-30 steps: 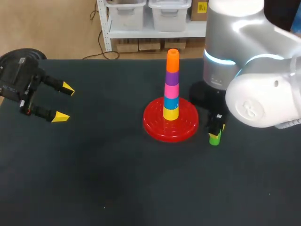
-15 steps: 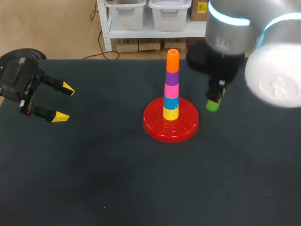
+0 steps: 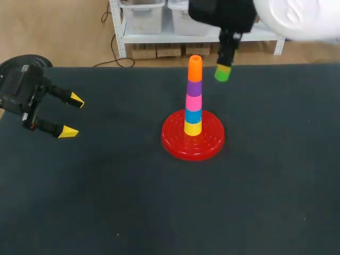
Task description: Pick up and stack the cylinders on the red base in this order: pink,purple,orange,green
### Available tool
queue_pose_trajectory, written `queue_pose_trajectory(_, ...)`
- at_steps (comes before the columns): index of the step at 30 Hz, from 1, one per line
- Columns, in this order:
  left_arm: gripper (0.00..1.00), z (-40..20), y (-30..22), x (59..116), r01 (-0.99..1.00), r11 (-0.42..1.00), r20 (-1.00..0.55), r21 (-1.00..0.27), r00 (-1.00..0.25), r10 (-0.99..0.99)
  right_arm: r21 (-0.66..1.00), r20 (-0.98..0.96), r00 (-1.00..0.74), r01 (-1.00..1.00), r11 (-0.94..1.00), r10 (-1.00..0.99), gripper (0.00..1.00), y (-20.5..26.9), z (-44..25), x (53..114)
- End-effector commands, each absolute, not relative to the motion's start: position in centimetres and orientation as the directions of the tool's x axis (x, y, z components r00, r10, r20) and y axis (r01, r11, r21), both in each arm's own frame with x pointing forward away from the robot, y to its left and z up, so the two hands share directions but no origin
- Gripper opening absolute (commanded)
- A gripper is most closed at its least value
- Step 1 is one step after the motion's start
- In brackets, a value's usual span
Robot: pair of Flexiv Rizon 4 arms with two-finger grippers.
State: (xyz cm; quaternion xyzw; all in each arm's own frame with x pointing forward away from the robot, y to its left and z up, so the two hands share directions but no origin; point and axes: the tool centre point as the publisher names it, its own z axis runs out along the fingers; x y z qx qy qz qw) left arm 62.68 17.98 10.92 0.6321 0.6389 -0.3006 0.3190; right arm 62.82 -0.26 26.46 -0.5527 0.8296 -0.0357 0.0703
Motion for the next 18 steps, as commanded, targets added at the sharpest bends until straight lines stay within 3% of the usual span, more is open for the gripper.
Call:
queue_pose_trajectory(1,1.0,10.8,18.0,62.6,0.999,0.021,-0.789,0.024,0.006,0.614,-0.106,-0.024,-0.378,-0.919,0.379,-0.925,0.0,1.0,27.6,64.2)
queue_pose_trajectory(18,1.0,10.8,18.0,62.6,0.999,0.021,-0.789,0.024,0.006,0.614,-0.017,0.025,-0.323,-0.946,0.322,-0.946,0.0,3.2,28.9,65.5)
